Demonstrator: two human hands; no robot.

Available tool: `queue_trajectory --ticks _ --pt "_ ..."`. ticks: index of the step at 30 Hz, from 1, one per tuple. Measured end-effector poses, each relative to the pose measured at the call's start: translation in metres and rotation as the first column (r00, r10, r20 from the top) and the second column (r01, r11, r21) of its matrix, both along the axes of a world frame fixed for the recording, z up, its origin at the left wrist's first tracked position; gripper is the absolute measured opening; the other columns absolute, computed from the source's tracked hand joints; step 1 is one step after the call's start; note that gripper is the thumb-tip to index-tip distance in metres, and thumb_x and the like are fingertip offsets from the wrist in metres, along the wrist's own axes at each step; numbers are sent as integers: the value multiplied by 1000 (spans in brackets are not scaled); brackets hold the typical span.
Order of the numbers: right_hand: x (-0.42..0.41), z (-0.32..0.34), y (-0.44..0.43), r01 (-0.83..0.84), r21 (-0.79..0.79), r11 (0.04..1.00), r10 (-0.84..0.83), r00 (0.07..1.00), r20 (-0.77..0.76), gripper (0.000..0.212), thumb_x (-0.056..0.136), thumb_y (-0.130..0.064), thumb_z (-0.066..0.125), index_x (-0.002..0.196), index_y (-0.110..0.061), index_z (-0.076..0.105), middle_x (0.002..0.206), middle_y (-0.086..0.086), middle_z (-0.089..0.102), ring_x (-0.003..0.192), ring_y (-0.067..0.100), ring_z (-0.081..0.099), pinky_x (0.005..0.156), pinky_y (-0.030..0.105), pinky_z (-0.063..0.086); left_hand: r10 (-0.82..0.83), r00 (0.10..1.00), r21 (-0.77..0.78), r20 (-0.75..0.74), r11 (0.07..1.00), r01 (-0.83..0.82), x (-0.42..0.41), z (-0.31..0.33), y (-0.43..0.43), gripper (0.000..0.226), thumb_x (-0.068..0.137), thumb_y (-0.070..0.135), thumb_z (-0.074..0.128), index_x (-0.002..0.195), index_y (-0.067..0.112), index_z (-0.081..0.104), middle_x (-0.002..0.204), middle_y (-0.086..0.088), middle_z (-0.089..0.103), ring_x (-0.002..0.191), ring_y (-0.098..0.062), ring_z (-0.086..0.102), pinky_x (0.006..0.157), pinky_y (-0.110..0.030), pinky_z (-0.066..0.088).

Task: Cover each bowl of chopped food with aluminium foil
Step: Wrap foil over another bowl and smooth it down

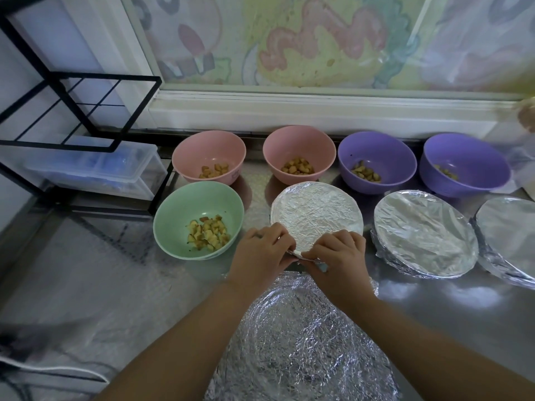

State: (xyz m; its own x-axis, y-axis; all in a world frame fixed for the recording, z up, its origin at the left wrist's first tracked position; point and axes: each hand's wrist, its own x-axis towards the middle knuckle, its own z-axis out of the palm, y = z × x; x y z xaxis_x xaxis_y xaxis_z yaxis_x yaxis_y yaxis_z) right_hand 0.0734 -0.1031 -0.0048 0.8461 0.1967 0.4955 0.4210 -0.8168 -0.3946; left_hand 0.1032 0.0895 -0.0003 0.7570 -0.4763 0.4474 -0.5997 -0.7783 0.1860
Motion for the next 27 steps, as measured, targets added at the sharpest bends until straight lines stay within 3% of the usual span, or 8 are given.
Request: queue_trajectory --ticks 9,21,24,27 --pt "3 -9 -3 -22 78 997 26 999 -46 17 71 -25 90 79 -23 75 80 -13 61 86 14 46 81 34 29 -39 999 26 -6 999 39 10 7 -1 24 74 38 80 77 24 61 81 7 55 58 -15 55 64 -32 43" --pt "6 -11 -5 -16 109 994 26 995 -91 14 73 -28 88 78 -22 76 82 -13 61 88 13 46 80 35 30 -69 993 44 -101 996 74 16 15 -2 27 69 42 85 76 26 63 81 10 55 59 -13 56 66 -30 45" --pt "7 -7 -9 -55 63 997 59 995 -79 17 79 -40 78 87 -25 77 87 -14 62 90 15 49 81 36 32 -79 992 79 -96 993 87 19 18 2 26 75 40 82 83 26 63 88 9 56 64 -14 59 67 -31 47" --pt "10 -3 -20 -96 -14 995 95 994 -53 29 83 -47 64 98 -26 77 93 -12 64 92 16 51 85 37 34 20 991 29 -129 999 -16 15 21 10 33 75 37 83 95 22 62 98 3 57 66 -14 60 63 -26 47"
